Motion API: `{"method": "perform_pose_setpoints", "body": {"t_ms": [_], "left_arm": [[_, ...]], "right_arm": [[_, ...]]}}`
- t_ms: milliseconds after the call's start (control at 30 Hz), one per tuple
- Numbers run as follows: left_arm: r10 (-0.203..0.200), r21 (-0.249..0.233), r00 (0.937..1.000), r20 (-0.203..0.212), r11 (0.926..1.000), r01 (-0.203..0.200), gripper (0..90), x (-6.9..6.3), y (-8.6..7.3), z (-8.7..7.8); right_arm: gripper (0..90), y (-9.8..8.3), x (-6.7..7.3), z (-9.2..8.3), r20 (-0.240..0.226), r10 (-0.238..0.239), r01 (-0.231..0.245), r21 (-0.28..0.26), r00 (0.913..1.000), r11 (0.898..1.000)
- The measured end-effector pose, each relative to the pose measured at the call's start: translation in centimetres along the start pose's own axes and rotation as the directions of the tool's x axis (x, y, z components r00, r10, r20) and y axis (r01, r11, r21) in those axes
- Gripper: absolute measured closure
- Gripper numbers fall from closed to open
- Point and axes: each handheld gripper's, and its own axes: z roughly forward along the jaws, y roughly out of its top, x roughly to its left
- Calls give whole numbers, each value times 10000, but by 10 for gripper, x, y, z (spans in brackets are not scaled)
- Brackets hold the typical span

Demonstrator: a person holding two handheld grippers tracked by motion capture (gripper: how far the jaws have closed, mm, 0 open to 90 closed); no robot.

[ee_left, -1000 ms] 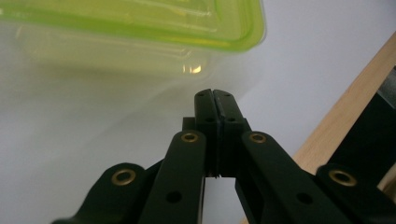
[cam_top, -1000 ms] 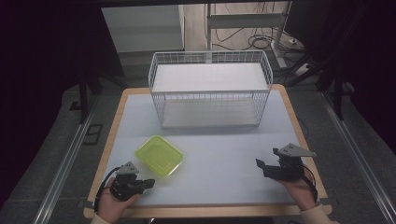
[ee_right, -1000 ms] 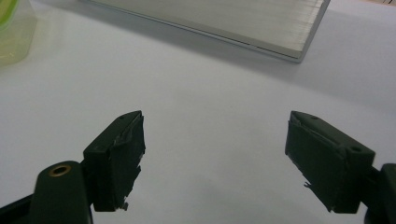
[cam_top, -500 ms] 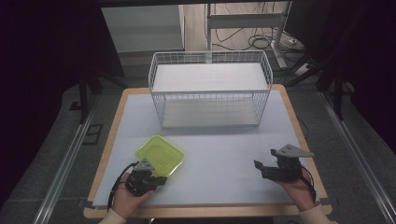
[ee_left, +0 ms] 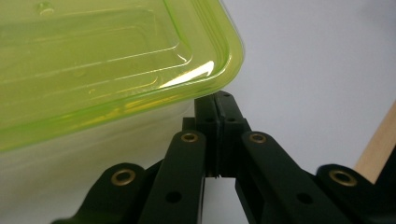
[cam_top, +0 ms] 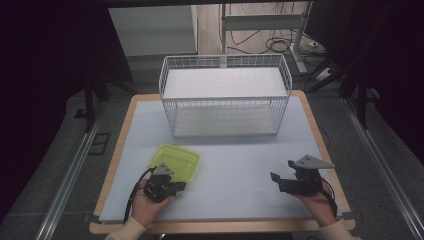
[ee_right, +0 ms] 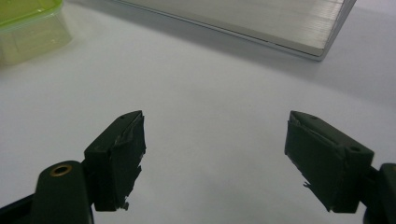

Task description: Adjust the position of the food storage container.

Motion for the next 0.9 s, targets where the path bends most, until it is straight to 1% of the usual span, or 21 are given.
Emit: {"method": "perform_pose_setpoints", "body": {"t_ms": [100,200,300,367,400,433,500,533,567,600,633,667,700,733,767,800,867,900], "left_arm": [[-42,-47,10000,-82,10000,41,900,-1,5,4],[-34,-60,10000,-74,10000,33,900,-3,10,7],[42,-53,10000,-6,10000,-42,900,-5,10,8],[22,-115,10000,21,9999,-22,900,-6,9,7],[73,-226,9999,108,9997,-70,900,-8,7,1],[73,-226,9999,108,9997,-70,900,-8,7,1],[145,-433,9996,238,9990,-135,900,-11,4,-10],[150,-726,9996,244,9973,-132,896,-11,2,-23],[150,-726,9996,244,9973,-132,896,-11,2,-23],[-24,-1228,9999,122,9924,39,898,-4,4,-39],[-24,-1228,9999,122,9924,39,898,-4,4,-39],[-168,-1462,9999,-23,9891,163,898,2,7,-48],[-442,-1789,9988,-203,9831,399,899,13,10,-59],[-591,-1899,9977,-331,9804,518,900,20,11,-64],[-710,-1938,9959,-555,9793,590,900,28,12,-67],[-923,-1974,9929,-744,9774,761,900,36,13,-70],[-1338,-2046,9872,-863,9722,1138,900,53,13,-73],[-1338,-2046,9872,-863,9722,1138,900,53,13,-73]], "right_arm": [[208,0,0,0,-2,-32,32,8,10000,10000],[208,0,1,0,-8,-37,37,8,10000,10000],[208,0,1,-1,-11,-25,25,8,10000,10000],[208,-1,1,-1,13,-45,45,13,10000,10000],[208,-1,0,-1,25,-43,43,14,10000,10000],[208,-1,0,-1,25,-43,43,14,10000,10000],[208,-1,0,-2,34,-38,38,0,10000,10000],[208,-1,0,-2,54,-49,49,2,10000,10000],[208,-1,0,-2,61,-58,57,2,10000,10000],[208,-1,-1,-2,75,-45,45,9,10000,10000],[208,-1,-1,-2,75,-45,45,9,10000,10000],[208,-1,-1,-2,67,-23,23,5,10000,10000],[208,-1,-1,-1,80,6,-6,4,10000,10000],[208,-1,-1,-1,81,-3,3,6,10000,10000],[208,-1,-1,0,72,-19,19,21,10000,10000],[208,0,0,0,59,-36,36,23,10000,10000],[208,0,0,1,92,-66,66,34,9999,10000],[208,0,0,1,94,-55,55,37,9999,10000]]}}
